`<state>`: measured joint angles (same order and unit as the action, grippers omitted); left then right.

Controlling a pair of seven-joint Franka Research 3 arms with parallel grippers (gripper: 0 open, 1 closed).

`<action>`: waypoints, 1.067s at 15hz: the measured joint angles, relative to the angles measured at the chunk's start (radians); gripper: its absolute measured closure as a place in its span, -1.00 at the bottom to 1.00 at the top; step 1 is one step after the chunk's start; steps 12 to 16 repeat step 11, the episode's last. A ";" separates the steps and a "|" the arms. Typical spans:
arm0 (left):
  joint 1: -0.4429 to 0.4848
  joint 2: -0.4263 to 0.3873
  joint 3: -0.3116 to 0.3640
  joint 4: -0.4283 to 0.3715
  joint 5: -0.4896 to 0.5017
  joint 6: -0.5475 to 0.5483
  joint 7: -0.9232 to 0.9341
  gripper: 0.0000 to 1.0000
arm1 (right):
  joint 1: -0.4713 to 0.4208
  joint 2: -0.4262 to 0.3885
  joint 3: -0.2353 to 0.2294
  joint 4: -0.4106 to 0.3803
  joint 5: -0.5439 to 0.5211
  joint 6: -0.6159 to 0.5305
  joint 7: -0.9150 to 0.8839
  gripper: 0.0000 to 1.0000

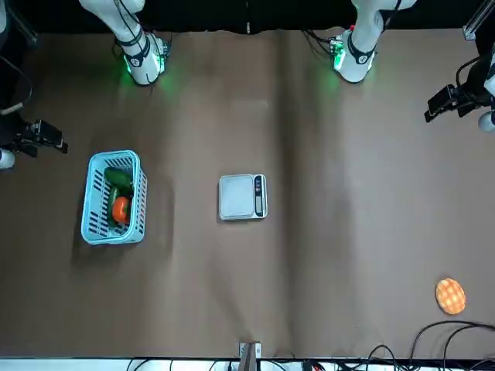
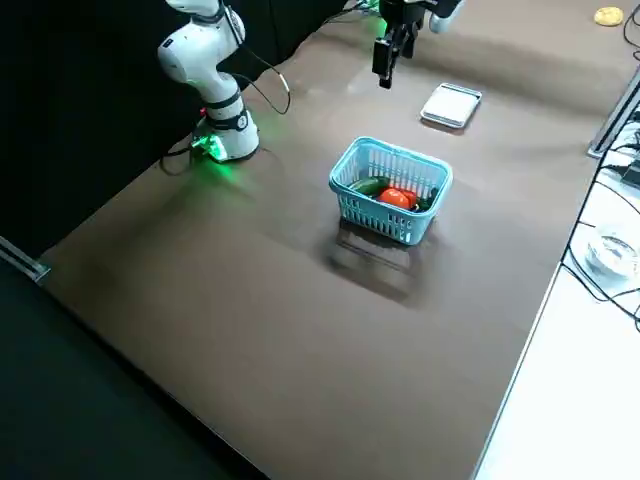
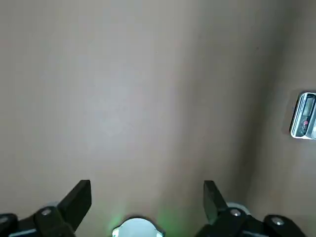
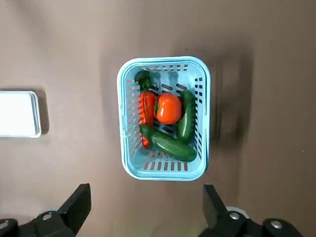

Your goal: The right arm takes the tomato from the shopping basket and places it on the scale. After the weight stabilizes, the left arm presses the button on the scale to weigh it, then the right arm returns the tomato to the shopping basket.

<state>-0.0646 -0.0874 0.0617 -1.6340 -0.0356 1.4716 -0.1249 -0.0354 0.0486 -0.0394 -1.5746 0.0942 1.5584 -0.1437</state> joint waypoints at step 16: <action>0.004 0.001 0.000 -0.001 0.000 -0.001 0.000 -1.00 | 0.005 0.000 0.011 0.000 -0.074 0.004 -0.004 -0.99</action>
